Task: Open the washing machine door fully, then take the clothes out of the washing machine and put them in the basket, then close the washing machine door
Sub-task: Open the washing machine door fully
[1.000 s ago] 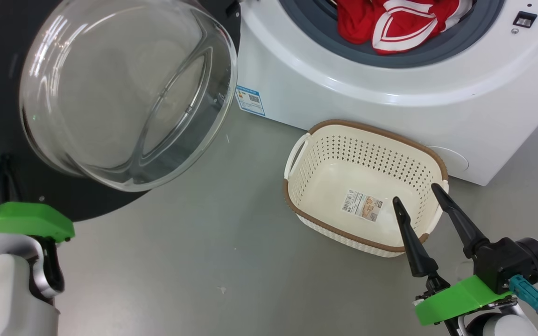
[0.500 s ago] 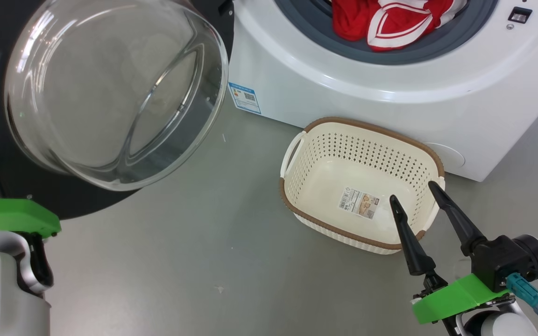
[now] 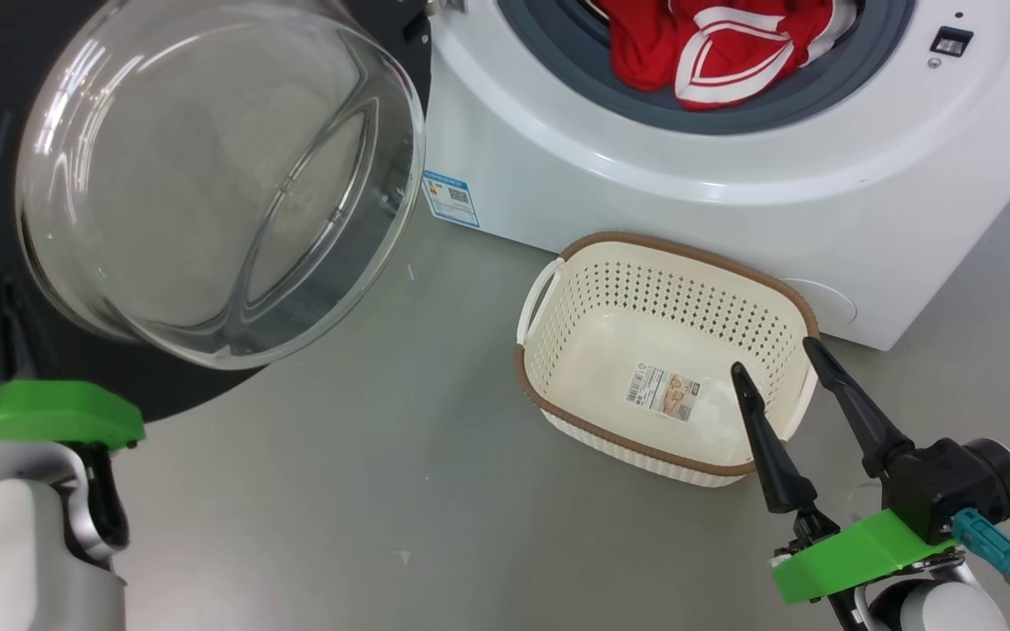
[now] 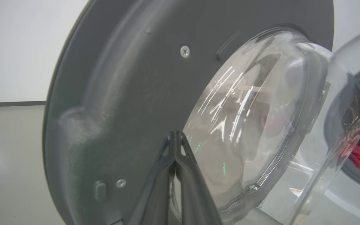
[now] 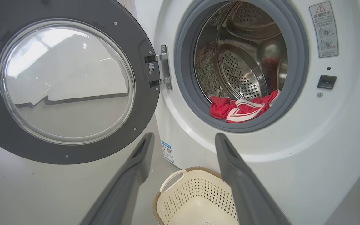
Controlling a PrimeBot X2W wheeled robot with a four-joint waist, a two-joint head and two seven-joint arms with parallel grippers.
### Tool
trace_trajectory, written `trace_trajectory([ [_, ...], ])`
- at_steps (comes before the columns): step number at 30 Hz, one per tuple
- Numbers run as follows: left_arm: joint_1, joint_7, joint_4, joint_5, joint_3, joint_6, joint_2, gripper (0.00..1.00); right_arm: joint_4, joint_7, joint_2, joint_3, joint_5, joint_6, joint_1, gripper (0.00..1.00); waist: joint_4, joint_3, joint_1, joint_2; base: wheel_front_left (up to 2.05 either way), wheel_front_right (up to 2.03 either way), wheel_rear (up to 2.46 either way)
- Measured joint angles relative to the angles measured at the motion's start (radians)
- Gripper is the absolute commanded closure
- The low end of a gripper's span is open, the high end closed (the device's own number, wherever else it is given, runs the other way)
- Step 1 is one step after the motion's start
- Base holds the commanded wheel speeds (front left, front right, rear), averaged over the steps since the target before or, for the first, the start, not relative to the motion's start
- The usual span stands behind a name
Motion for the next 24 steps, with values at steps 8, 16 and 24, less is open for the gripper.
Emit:
trace_trajectory([
  [8, 0.094, -0.003, -0.166, 0.044, -0.015, 0.002, -0.034, 0.3, 0.032, -0.037, 0.0, -0.001, 0.031, 0.0, 0.002, 0.0, -0.013, -0.033, 0.0, 0.0, 0.0, 0.0, 0.0],
  [16, 0.195, -0.003, -0.375, 0.102, -0.106, 0.009, -0.054, 0.0, 0.067, -0.074, 0.001, -0.011, 0.058, 0.0, 0.003, 0.0, -0.047, -0.069, 0.0, 0.0, 0.0, 0.0, 0.0],
  [24, 0.283, 0.036, -0.532, 0.11, -0.21, -0.03, -0.059, 0.0, 0.096, -0.102, 0.001, -0.043, 0.074, 0.0, 0.003, 0.0, -0.113, -0.096, 0.0, 0.0, 0.0, 0.0, 0.0],
])
